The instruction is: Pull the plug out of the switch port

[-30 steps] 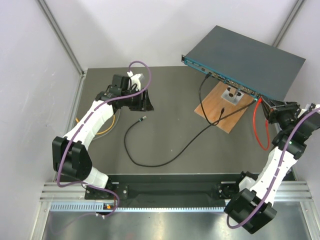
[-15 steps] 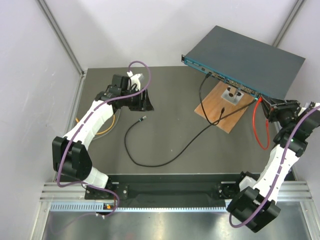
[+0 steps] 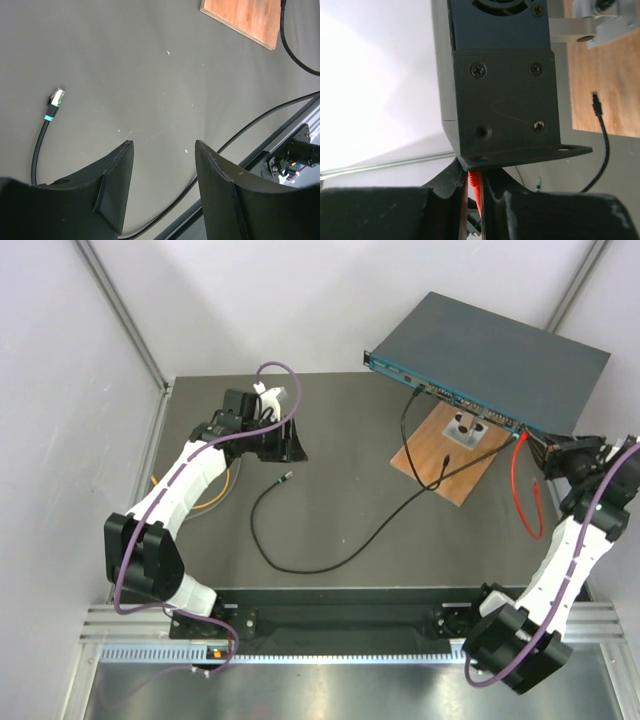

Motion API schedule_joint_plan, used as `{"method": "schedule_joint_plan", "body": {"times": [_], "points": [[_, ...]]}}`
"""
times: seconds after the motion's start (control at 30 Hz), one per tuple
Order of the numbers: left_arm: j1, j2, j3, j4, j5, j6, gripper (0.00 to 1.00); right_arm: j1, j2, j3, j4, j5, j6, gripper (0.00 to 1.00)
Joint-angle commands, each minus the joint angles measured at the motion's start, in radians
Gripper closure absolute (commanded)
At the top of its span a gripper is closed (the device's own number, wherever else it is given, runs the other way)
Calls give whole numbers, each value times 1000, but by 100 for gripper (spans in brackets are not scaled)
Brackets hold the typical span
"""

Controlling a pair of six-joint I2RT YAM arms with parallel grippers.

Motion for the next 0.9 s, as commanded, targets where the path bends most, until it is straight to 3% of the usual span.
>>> {"method": "schedule_joint_plan", "body": {"times": [0.0, 0.13, 0.4, 0.7, 0.87], "points": [[6, -28, 9, 55, 17, -4, 43, 19, 141, 137, -143, 95, -149, 100], [6, -31, 1, 55, 20, -5, 43, 18, 181, 222, -372, 91, -271, 100], [7, -42, -16, 64, 23, -13, 43, 16, 226, 291, -604, 66, -462, 100], [12, -53, -28, 70, 26, -15, 43, 90, 89, 168, -517, 66, -633, 100], [15, -65, -25, 53, 20, -2, 43, 55, 31, 116, -518, 55, -595, 100]]}}
